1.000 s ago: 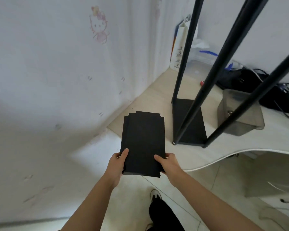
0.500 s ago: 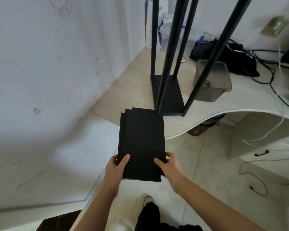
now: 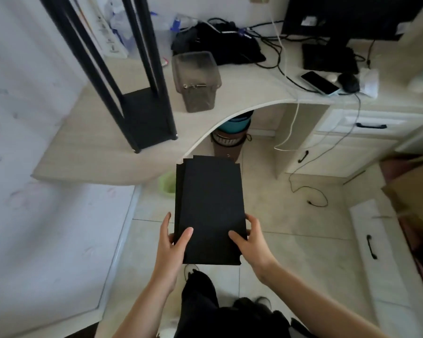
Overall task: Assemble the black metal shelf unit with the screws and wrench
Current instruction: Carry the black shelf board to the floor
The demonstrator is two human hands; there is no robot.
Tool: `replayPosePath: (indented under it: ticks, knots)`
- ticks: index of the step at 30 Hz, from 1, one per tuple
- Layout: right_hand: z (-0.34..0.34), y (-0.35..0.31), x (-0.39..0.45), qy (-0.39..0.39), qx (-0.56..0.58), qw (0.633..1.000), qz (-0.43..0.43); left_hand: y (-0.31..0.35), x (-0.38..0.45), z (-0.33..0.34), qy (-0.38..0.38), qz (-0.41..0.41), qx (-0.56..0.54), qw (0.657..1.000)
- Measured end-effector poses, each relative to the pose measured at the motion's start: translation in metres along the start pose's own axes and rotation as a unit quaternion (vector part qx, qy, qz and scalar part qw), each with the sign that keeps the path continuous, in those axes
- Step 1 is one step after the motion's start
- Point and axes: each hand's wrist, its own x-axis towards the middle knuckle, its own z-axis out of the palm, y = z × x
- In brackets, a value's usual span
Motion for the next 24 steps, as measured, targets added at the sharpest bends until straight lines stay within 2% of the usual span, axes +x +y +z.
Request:
replayPosePath:
  ticks: [4,12,17,24]
  knots:
    - [-0.064,0.027,-0.024,0.047,0.039,0.998,-0.001,-0.012,-0.021,0.063,-0.055,0.012,0.020,0.998]
    - [-0.183,0.091,-0.073,0.179,0.110,0.977,0.031,-0.049,-0.053,0.191,-0.178,-0.016,0.097,0.979]
    - [-0.230,0.132,-0.083,0.245,0.172,0.952,0.069,-0.075,-0.049,0.254,-0.245,-0.028,0.187,0.951]
    - [-0.269,0.198,-0.069,0.307,0.234,0.914,0.126,-0.126,-0.028,0.321,-0.303,-0.038,0.296,0.905]
